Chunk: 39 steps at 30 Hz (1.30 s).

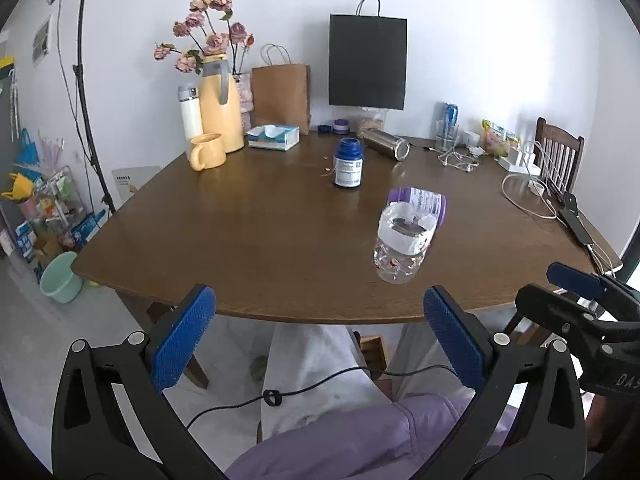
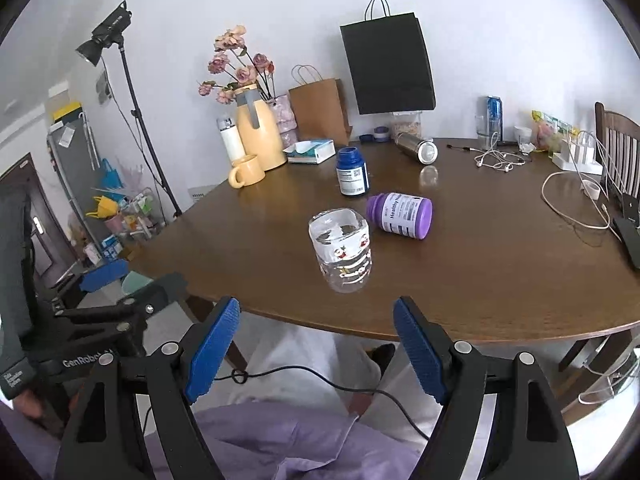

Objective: Flip cup upright

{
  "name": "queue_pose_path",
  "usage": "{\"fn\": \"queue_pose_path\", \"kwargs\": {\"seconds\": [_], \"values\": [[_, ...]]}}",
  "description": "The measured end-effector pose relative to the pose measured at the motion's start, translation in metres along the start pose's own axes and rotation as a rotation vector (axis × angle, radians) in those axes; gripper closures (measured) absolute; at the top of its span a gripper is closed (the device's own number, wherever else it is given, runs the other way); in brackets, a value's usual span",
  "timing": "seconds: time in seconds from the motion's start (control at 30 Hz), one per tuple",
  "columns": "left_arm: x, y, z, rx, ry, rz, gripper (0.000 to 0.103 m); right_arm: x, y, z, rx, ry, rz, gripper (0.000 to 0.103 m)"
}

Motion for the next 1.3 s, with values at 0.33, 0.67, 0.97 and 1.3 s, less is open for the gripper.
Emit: {"fn": "queue_pose_path", "kwargs": {"seconds": [0.33, 0.67, 0.97, 1.3], "values": [[0.0014, -0.0006, 0.0048, 0.005, 0.005, 0.001, 0.0, -0.002, -0.0011, 0.0028, 0.021, -0.01, 0.008, 0.019], [0.0021, -0.0007, 0.0043, 0.005, 0.005, 0.003, 0.0, -0.0036, -0.0018, 0.0036, 0.015, -0.002, 0.013, 0.019], [0.0019, -0.0008, 0.0031, 0.006, 0.007, 0.001, 0.0, -0.0042, -0.0011, 0.0022, 0.009, -0.001, 0.014, 0.019], [0.0018, -0.0007, 0.003, 0.006, 0.008, 0.001, 0.0, -0.0025, -0.0015, 0.0012, 0.011, -0.016, 0.012, 0.019]]}}
Point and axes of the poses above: each gripper's, at about its wrist camera, not at the fingertips, and x roughly against the way its jaws point, z to its left, y to its top, the point moved 9 cm from there along -x, roughly the way its jaws point, and after that the axes turned 3 degrees about -y, right-handed, at the moved point
